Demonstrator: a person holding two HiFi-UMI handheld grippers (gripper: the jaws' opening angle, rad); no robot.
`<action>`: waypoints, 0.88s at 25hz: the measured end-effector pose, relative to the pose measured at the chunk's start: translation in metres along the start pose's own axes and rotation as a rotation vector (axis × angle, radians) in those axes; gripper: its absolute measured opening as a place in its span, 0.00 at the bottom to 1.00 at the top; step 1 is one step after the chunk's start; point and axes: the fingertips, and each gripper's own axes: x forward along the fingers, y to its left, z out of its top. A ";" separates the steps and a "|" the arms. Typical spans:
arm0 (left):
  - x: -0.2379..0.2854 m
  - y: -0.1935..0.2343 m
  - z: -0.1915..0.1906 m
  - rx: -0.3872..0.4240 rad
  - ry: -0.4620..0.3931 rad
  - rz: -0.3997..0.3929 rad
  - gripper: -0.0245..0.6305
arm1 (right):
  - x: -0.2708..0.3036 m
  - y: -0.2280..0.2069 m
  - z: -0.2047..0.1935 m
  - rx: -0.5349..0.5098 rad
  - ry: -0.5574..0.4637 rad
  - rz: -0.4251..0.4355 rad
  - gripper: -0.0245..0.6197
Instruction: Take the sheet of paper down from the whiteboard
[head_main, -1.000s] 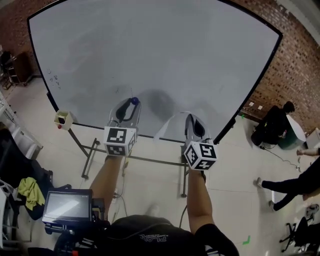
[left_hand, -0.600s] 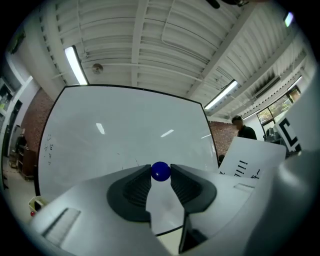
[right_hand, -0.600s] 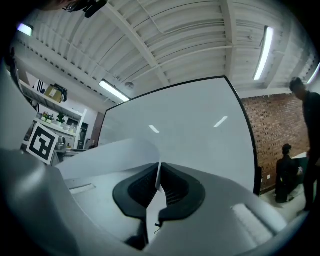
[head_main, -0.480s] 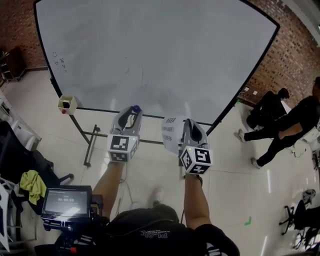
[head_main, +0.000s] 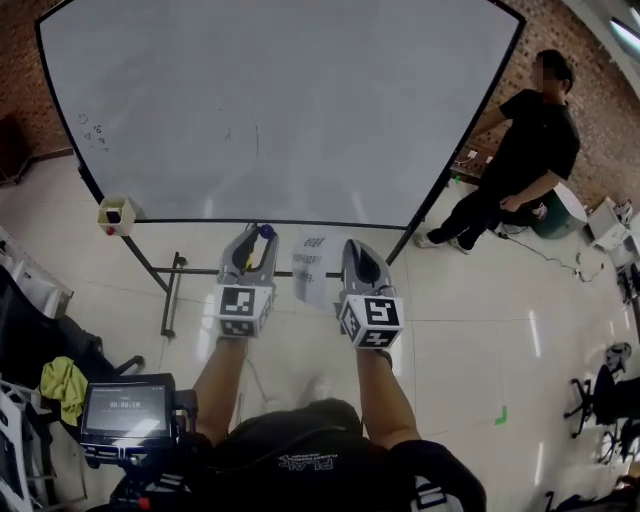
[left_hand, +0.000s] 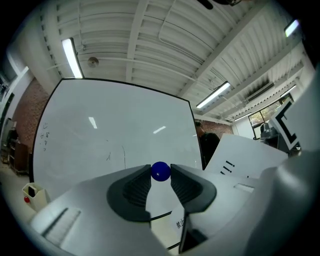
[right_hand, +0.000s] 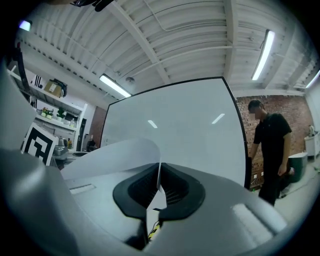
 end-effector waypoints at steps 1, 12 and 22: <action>0.000 -0.001 0.000 -0.002 0.002 -0.004 0.22 | -0.001 0.001 0.000 -0.011 0.000 -0.002 0.06; -0.002 0.006 -0.001 0.013 0.003 0.000 0.22 | 0.002 0.013 -0.013 -0.049 0.014 -0.005 0.06; 0.006 -0.001 -0.005 0.031 0.021 -0.011 0.22 | 0.002 -0.004 -0.004 -0.073 -0.006 -0.034 0.06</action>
